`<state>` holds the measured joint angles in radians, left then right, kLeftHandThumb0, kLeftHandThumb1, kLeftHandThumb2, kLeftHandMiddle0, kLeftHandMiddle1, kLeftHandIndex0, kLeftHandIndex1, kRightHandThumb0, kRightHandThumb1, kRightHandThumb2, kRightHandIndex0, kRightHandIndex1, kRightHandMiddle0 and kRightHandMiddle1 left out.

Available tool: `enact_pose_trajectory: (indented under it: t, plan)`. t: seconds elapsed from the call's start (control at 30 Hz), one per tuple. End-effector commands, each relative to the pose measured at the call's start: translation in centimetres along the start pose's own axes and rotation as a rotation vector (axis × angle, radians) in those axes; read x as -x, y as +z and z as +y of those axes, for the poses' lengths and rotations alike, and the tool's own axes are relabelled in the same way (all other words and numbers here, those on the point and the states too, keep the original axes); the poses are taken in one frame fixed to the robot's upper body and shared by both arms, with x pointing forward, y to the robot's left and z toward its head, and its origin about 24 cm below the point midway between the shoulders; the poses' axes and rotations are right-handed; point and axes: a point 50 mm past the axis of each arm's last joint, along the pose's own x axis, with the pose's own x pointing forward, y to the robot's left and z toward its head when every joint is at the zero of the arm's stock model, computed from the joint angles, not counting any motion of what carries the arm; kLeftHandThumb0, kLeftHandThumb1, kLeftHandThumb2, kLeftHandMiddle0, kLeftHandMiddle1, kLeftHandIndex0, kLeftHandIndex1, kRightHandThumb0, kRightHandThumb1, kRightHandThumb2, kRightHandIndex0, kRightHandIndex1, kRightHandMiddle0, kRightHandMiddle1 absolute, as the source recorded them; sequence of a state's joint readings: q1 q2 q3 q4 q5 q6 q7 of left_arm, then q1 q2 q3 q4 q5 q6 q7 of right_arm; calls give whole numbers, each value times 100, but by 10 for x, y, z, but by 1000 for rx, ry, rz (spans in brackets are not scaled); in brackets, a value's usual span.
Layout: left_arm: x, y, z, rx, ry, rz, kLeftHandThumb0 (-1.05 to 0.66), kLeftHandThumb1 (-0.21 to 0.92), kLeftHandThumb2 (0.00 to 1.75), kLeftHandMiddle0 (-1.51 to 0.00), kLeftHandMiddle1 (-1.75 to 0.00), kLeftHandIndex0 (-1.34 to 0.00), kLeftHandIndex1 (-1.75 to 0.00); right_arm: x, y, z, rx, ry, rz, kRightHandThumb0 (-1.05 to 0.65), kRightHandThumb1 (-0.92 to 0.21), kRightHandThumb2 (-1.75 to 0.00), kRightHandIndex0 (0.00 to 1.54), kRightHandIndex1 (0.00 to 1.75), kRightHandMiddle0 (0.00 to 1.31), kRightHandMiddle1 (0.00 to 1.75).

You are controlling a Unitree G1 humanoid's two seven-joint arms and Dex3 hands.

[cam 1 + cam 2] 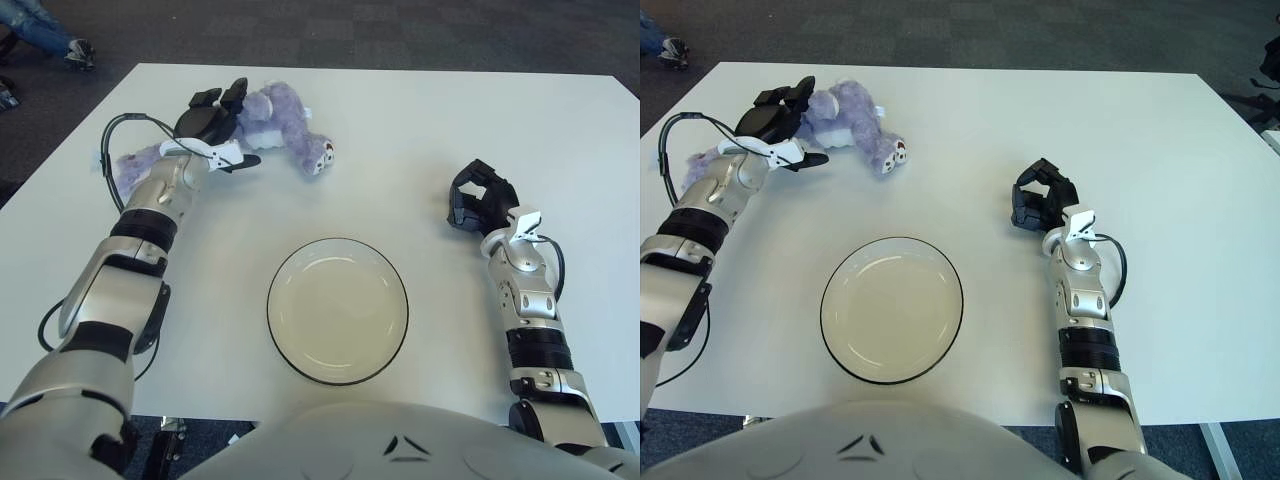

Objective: Put the doll into the plate.

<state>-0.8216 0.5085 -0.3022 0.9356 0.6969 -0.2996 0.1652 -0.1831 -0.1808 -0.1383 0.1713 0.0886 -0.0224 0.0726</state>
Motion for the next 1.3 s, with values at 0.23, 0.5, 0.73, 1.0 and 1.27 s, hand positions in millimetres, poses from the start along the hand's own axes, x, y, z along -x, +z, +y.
enact_pose_trajectory:
  t: [0.23, 0.5, 0.73, 1.0, 1.27]
  plan:
    - [-12, 3, 0, -67, -104, 3, -74, 41, 84, 0, -71, 0, -3, 4, -6, 0, 10, 23, 36, -47, -35, -127, 120, 175, 58, 175]
    - [-14, 2, -4, -78, -112, 35, -72, 38, 84, 0, -86, 0, -1, 4, -6, -1, 14, 33, 35, -47, -35, -127, 120, 175, 58, 175]
    - [-16, 0, -8, -110, -111, 69, -63, 30, 90, 0, -100, 0, -7, 5, -5, -1, 12, 52, 29, -47, -34, -129, 119, 175, 60, 175]
    - [-11, -6, -16, -138, -98, 114, -52, 23, 98, 0, -116, 0, -20, 5, -5, -2, 3, 77, 28, -48, -33, -130, 120, 175, 60, 175]
    - [-9, -11, -21, -196, -97, 151, -50, 22, 102, 0, -124, 0, -31, 5, -5, -2, 1, 90, 28, -48, -31, -132, 120, 175, 62, 175]
